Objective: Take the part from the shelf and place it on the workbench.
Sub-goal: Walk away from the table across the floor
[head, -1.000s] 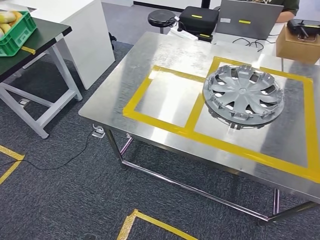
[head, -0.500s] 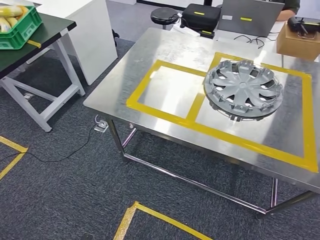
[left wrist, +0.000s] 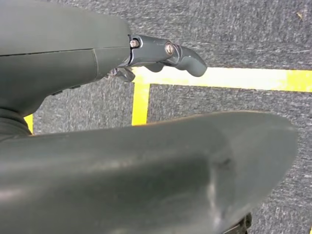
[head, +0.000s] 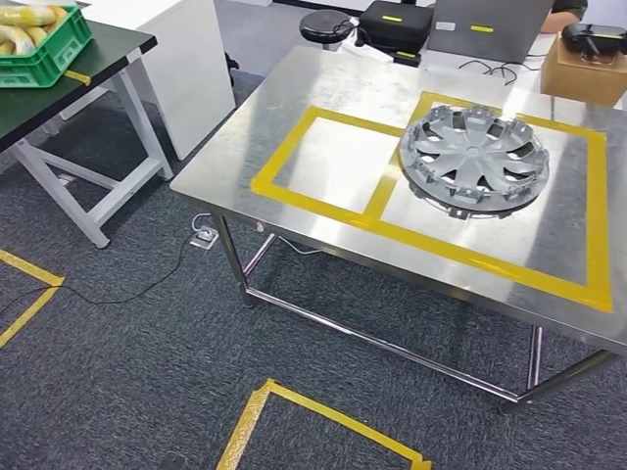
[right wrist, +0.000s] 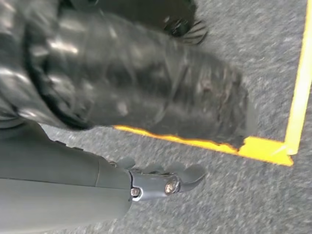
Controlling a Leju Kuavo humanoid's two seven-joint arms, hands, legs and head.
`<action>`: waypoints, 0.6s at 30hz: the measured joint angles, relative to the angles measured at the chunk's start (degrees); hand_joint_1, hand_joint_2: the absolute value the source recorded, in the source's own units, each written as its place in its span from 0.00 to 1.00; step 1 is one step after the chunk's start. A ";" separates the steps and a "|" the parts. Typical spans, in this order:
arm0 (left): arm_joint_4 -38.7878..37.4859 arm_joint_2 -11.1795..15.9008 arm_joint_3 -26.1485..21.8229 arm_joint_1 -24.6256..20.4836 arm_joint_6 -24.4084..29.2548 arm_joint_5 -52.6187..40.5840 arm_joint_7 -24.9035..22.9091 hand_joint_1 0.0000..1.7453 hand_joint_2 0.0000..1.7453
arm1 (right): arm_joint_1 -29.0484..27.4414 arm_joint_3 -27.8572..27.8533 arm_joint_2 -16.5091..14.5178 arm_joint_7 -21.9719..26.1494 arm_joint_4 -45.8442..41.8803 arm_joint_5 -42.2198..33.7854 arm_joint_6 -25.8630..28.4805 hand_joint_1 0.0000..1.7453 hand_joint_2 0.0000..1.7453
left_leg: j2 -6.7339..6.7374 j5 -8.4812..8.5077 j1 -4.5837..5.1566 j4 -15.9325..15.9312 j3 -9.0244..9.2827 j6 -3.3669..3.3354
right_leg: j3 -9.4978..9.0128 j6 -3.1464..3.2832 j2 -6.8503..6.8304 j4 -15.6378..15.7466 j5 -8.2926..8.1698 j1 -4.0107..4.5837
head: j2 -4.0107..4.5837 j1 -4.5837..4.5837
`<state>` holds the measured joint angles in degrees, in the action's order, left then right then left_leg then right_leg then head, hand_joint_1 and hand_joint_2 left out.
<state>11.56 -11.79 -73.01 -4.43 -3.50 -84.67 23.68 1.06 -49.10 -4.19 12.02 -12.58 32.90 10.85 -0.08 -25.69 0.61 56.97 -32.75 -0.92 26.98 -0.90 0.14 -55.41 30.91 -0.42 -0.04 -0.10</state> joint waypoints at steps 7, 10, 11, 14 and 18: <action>-0.01 0.36 -0.07 0.37 -0.54 1.50 0.08 0.00 0.00 | -0.09 1.42 -1.00 -0.34 0.38 2.27 0.74 0.00 0.00 | -0.05 -11.17 -0.46 16.68 -4.50 1.54 | 2.73 1.77 -0.76 -0.28 -2.63 0.23 | 0.00 -0.65; 0.00 0.38 -0.18 0.37 -0.50 2.26 0.79 0.00 0.00 | -0.09 1.98 -1.53 -0.90 0.53 2.92 0.56 0.00 0.00 | -0.05 -6.77 -0.38 6.82 2.21 0.91 | 3.88 1.57 -0.82 -1.06 -3.07 0.37 | 0.00 -0.66; 0.00 0.40 -0.23 0.31 -0.46 2.44 1.02 0.00 0.00 | -0.08 2.17 -1.71 -1.02 0.56 3.13 0.56 0.00 0.00 | -0.05 -5.69 -0.30 2.87 4.48 0.57 | 4.16 1.40 -0.81 -1.32 -3.19 0.45 | 0.00 -0.66; 0.00 0.44 -0.39 0.16 -0.40 2.70 1.26 0.00 0.00 | -0.01 2.59 -2.05 -1.11 0.62 3.44 0.57 0.00 0.00 | -0.05 -4.88 0.02 -1.09 6.16 -0.19 | 4.77 0.45 -0.82 -1.65 -3.88 0.53 | 0.00 -0.63; -0.01 0.28 -0.50 0.01 -0.36 2.90 1.37 0.00 0.00 | -0.08 2.75 -2.18 -1.13 0.66 3.75 0.56 0.00 0.00 | 0.18 -3.07 -0.36 -1.98 4.90 -1.81 | 7.20 -0.69 -0.44 -5.91 -0.35 0.37 | 0.00 -0.37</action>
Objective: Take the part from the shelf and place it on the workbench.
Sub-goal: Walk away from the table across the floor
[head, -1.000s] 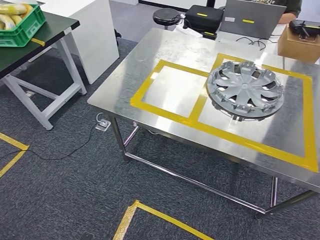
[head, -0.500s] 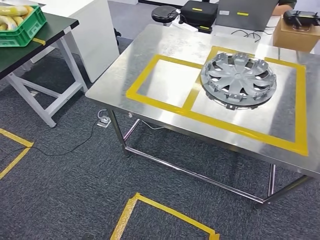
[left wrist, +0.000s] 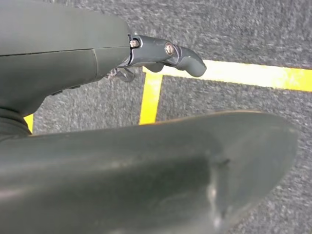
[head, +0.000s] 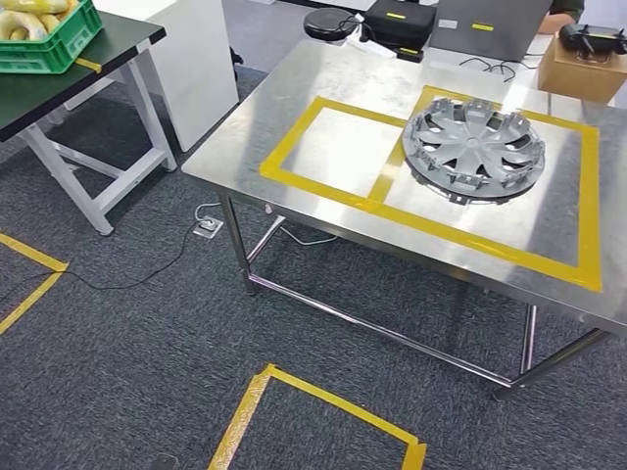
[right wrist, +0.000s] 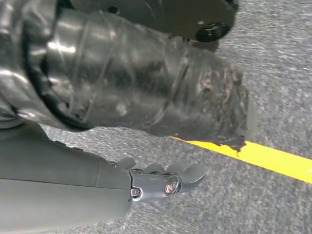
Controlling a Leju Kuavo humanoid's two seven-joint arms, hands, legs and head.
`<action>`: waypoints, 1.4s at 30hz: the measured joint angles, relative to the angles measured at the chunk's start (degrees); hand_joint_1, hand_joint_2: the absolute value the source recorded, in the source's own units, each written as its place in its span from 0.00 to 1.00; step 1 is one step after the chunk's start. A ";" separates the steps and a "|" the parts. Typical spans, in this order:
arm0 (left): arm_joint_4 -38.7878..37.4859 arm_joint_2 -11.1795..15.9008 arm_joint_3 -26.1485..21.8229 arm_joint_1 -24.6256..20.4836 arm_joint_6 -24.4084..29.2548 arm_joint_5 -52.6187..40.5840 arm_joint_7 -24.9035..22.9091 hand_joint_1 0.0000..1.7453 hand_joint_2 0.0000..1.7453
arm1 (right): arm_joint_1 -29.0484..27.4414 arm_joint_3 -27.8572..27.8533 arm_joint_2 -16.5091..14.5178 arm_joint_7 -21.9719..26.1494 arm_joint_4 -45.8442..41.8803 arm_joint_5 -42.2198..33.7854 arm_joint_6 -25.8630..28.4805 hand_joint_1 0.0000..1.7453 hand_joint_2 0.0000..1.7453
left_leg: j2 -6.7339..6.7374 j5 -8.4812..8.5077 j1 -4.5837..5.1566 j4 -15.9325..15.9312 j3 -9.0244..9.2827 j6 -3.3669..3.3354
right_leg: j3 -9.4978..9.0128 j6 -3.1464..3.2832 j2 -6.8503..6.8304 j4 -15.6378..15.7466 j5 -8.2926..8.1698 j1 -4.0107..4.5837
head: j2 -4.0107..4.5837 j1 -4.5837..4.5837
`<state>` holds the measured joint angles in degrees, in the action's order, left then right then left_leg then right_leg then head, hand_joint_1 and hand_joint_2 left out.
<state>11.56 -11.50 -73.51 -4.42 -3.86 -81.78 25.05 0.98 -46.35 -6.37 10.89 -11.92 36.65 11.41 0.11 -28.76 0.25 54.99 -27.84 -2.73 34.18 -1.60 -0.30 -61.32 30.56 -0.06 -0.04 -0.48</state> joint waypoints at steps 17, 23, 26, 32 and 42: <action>-0.02 -2.92 -3.37 -0.25 2.58 4.24 -0.31 0.00 0.00 | 0.32 3.80 -3.17 1.23 0.19 6.12 4.19 0.00 0.00 | -0.20 -5.31 -0.11 12.59 -8.70 3.22 | -5.67 2.39 -0.18 6.34 -1.84 -0.34 | 0.00 -0.25; -0.02 -2.92 -3.37 -0.16 2.56 3.37 -0.23 0.00 0.00 | 0.30 6.23 -4.18 1.09 0.38 9.24 4.21 0.00 0.00 | -0.19 -2.66 -0.30 6.97 -1.78 3.23 | -3.40 1.89 -0.48 5.69 -3.47 -0.16 | 0.00 -0.41; -0.02 -2.92 -3.36 -0.23 2.63 3.14 -0.55 0.00 0.00 | 0.50 7.04 -4.40 1.10 0.46 9.66 4.15 0.00 0.00 | -0.26 -1.27 -0.08 0.08 1.68 2.63 | -2.60 1.04 -0.52 5.34 -4.18 0.07 | 0.00 -0.37; -0.02 -2.93 -3.92 -0.24 2.48 4.92 -2.00 0.00 0.00 | 0.53 8.22 -4.49 1.17 0.62 10.65 3.83 0.00 0.00 | 0.04 0.28 -0.24 -0.58 0.01 0.33 | 1.82 -0.53 0.02 -4.01 2.33 -0.09 | 0.00 0.25; -0.02 -3.15 -4.43 -0.10 2.11 3.00 -1.29 0.00 0.00 | 0.38 9.02 -4.49 1.96 0.70 10.91 2.94 0.00 0.00 | -0.02 1.90 0.62 0.74 -2.57 1.02 | -7.86 1.42 0.32 6.08 -0.76 0.70 | 0.00 0.43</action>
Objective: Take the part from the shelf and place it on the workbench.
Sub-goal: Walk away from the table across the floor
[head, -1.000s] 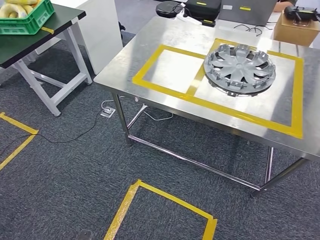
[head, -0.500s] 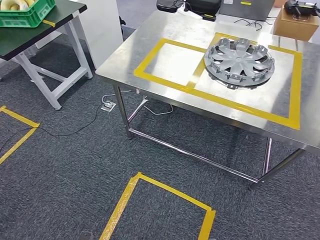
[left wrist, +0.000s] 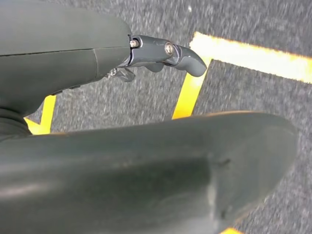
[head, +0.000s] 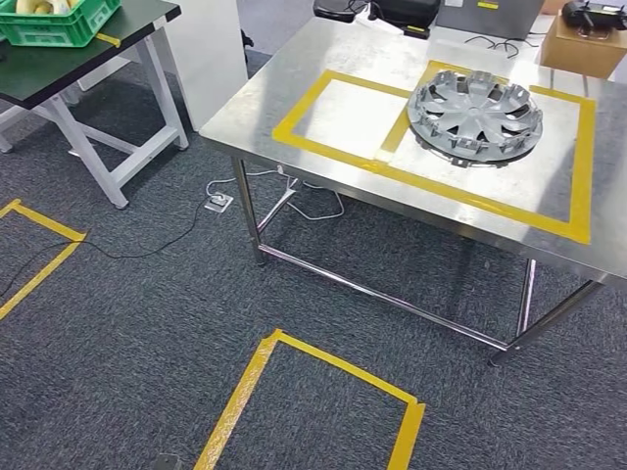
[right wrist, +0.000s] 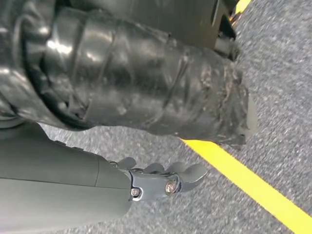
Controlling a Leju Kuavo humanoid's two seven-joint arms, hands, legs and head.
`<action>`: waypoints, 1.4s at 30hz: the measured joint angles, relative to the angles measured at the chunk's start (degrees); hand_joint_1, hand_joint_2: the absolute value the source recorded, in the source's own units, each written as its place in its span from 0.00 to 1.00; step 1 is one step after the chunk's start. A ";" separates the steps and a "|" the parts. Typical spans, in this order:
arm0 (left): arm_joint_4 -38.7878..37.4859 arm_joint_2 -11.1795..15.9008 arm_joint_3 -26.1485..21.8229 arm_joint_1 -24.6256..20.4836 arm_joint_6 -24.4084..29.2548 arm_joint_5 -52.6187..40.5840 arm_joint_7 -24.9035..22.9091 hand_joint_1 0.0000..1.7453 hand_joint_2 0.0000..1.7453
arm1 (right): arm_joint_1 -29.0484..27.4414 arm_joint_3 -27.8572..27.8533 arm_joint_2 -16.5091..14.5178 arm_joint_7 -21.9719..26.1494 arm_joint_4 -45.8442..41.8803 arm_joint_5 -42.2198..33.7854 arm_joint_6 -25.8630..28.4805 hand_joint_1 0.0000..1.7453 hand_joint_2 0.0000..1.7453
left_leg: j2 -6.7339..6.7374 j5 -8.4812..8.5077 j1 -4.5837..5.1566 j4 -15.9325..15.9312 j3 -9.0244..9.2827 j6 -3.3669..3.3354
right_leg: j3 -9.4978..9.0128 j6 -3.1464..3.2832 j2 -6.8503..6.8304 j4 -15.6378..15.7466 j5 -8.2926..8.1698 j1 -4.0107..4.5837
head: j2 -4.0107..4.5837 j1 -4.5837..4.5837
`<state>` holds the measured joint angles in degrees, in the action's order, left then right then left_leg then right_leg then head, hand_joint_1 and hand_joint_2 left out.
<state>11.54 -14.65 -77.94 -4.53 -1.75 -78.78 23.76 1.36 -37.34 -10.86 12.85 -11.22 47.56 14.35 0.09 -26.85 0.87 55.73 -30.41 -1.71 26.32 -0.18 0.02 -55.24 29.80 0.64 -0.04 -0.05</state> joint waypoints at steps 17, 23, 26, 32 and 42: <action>0.00 -0.13 0.02 0.30 -0.45 -0.06 -0.27 0.00 0.00 | 0.24 0.85 -0.21 -1.00 0.10 2.46 0.04 0.00 0.00 | -0.23 -3.50 -0.75 0.40 3.38 0.78 | 5.81 -0.99 -0.65 -2.13 -2.71 -0.51 | 0.00 -0.61; 0.00 -0.15 0.07 0.18 -0.26 -0.16 0.06 0.00 0.00 | 0.25 0.97 -0.19 -1.19 0.10 2.95 0.38 0.00 0.00 | -0.04 -1.08 -0.38 0.41 0.35 -1.11 | 11.19 -1.87 -0.22 -17.93 6.89 -0.73 | 0.00 -0.03; 0.00 -0.20 0.12 0.20 -0.28 -0.28 0.06 0.00 0.00 | 0.25 1.00 -0.17 -1.19 0.10 2.85 0.55 0.00 0.00 | -0.10 -0.06 0.10 0.64 -1.06 -1.16 | 6.44 -0.86 -0.12 -12.51 2.81 -0.41 | 0.00 -0.03; 0.00 -0.56 0.36 0.24 -0.58 -1.19 0.06 0.00 0.00 | 0.40 1.02 0.04 -0.99 0.10 2.09 1.02 0.00 0.00 | -0.19 1.75 0.14 0.87 -2.44 0.34 | -0.75 0.94 -0.13 0.85 0.46 0.29 | 0.00 -0.03; -0.01 -0.76 1.84 0.33 -0.52 -3.08 0.09 0.00 0.00 | -0.04 0.42 0.08 -0.91 0.12 0.13 1.69 0.00 0.00 | -0.20 -4.23 -1.33 9.56 -0.11 2.87 | 5.42 0.84 -1.16 -0.68 -3.46 -0.55 | 0.00 -0.46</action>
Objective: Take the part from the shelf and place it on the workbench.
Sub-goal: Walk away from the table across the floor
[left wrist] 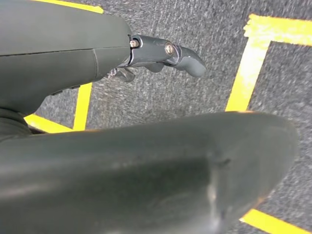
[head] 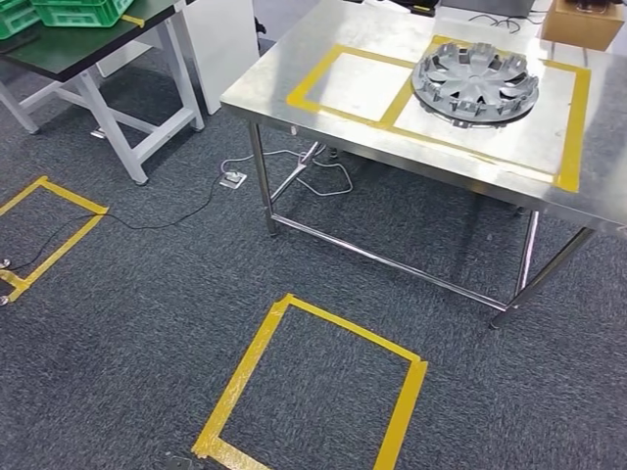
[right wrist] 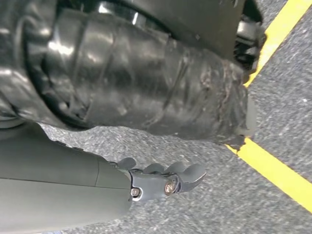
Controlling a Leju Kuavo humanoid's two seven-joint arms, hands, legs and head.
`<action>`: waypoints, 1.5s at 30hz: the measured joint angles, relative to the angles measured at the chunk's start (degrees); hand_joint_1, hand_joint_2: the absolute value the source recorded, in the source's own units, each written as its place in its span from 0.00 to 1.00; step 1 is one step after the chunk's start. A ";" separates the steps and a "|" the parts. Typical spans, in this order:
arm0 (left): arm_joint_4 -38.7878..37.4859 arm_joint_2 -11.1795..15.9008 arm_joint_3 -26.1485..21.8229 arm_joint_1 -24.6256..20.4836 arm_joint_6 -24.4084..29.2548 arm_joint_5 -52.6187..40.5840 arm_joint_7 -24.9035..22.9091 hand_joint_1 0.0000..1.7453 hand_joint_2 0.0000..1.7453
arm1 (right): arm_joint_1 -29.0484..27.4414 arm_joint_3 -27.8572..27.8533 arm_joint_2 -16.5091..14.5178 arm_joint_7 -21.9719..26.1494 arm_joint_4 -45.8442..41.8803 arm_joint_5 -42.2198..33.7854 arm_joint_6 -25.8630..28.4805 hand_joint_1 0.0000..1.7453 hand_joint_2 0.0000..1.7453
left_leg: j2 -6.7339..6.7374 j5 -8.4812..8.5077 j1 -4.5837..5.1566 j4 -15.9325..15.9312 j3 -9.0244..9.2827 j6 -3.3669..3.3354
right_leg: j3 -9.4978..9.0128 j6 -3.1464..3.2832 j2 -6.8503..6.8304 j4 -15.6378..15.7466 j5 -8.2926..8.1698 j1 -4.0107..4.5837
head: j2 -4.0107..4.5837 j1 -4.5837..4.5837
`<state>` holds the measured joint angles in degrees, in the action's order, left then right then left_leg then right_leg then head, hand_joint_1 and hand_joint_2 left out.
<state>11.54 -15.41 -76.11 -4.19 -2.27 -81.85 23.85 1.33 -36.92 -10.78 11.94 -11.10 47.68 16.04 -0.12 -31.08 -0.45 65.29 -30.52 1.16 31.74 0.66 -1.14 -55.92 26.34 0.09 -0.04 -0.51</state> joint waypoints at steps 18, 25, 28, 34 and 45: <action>-0.03 -0.88 0.33 0.25 -0.17 0.04 0.63 0.00 0.00 | -1.09 -1.16 3.13 -0.43 0.02 0.69 -3.39 0.00 0.00 | 0.39 7.12 1.00 -9.18 -3.08 -3.15 | -7.38 -1.52 0.95 0.47 4.62 0.31 | 0.00 0.43; -0.04 -1.10 0.33 0.68 -0.05 0.46 0.90 0.00 0.00 | -1.20 -1.29 3.41 -0.94 0.07 1.01 -2.94 0.00 0.00 | 0.28 -0.24 0.32 -1.80 -6.15 -0.94 | -4.95 0.59 0.60 3.51 1.23 0.40 | 0.00 0.19; -0.04 -1.02 0.33 0.74 -0.05 0.64 0.89 0.00 0.00 | -1.23 -1.31 3.44 -0.97 0.07 1.10 -2.93 0.00 0.00 | 0.27 -3.78 0.07 7.27 -6.85 -0.33 | -2.54 0.23 0.52 2.68 -0.43 0.22 | 0.00 -0.09; -0.07 -1.24 0.33 0.81 -0.05 0.79 0.89 0.00 0.00 | -1.20 -1.37 3.65 -1.11 0.07 1.41 -2.91 0.00 0.00 | -0.56 0.83 -0.77 -9.08 4.98 0.61 | 1.60 -1.74 0.77 0.15 -2.19 0.05 | 0.00 -0.48; -0.08 -1.28 0.31 0.85 0.32 1.83 1.00 0.00 0.00 | -1.33 -1.43 3.81 -1.45 0.09 2.58 -2.93 0.00 0.00 | 0.77 4.70 1.38 -8.71 -1.54 -3.44 | 4.36 -1.73 1.05 -16.05 6.29 0.54 | 0.00 0.98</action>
<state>11.45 -16.69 -75.80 -3.35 -1.95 -80.02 24.85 0.00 -38.35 -6.97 10.49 -11.02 50.26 13.11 0.66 -26.39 0.92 56.58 -32.05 -2.29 36.10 -1.06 -0.09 -71.97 32.63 0.63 -0.04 0.47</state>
